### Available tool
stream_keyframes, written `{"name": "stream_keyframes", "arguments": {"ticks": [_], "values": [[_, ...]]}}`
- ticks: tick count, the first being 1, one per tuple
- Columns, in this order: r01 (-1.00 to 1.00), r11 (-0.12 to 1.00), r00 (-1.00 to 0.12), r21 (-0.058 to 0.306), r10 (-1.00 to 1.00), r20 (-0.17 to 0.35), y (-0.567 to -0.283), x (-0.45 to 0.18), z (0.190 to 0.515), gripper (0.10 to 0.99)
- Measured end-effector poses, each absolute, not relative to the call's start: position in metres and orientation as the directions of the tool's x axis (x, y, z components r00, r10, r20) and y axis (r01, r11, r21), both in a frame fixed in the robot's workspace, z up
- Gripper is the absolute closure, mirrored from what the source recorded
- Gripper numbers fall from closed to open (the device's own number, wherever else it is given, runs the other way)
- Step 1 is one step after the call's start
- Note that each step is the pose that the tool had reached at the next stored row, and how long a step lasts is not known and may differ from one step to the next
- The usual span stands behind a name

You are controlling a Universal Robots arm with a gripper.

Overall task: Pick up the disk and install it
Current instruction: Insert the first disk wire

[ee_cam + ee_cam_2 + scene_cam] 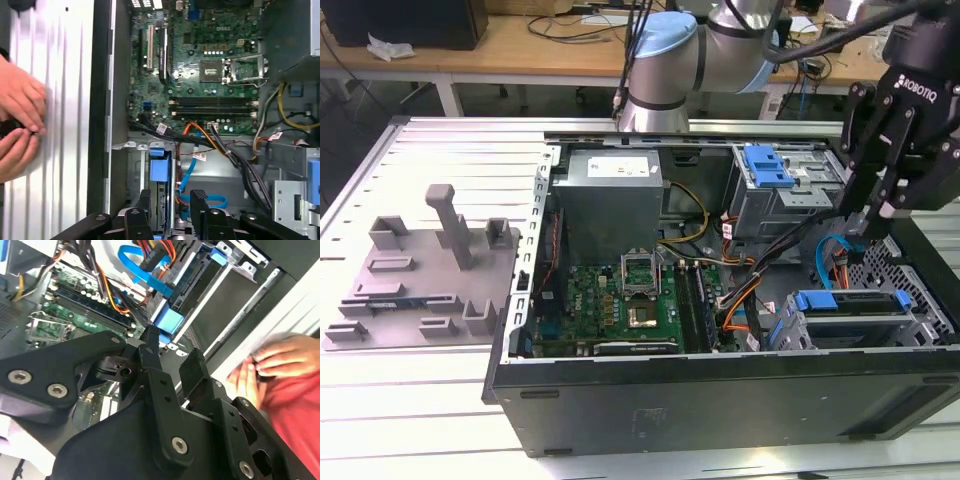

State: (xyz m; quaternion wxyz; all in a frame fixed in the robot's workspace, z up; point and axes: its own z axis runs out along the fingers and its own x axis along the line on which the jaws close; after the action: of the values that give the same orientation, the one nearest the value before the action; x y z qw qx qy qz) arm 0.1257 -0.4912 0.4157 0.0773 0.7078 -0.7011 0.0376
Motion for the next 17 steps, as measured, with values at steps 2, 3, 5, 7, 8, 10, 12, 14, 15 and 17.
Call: {"name": "stream_keyframes", "arguments": {"ticks": [2,3,5,7,8,10,12,14,15,17], "values": [[-0.998,-0.004,0.014,0.057,-0.985,0.174,-0.483,0.127,0.414,0.639],[-0.998,-0.004,0.014,0.056,-0.985,0.174,-0.481,0.128,0.414,0.639],[-0.999,-0.003,0.012,0.051,-0.985,0.175,-0.475,0.129,0.414,0.639],[-0.999,-0.002,0.010,0.043,-0.985,0.175,-0.472,0.129,0.414,0.639],[-0.999,-0.001,0.008,0.038,-0.985,0.175,-0.471,0.129,0.414,0.639],[-1.000,0.001,0.002,0.019,-0.985,0.175,-0.469,0.129,0.414,0.639],[-1.000,0.006,-0.009,-0.018,-0.985,0.175,-0.467,0.129,0.414,0.639],[-0.999,0.013,-0.019,-0.037,-0.984,0.175,-0.467,0.129,0.414,0.639],[-0.999,0.022,-0.029,-0.040,-0.984,0.175,-0.467,0.130,0.413,0.639],[-0.998,0.053,-0.060,-0.043,-0.982,0.176,-0.467,0.129,0.412,0.639]]}}
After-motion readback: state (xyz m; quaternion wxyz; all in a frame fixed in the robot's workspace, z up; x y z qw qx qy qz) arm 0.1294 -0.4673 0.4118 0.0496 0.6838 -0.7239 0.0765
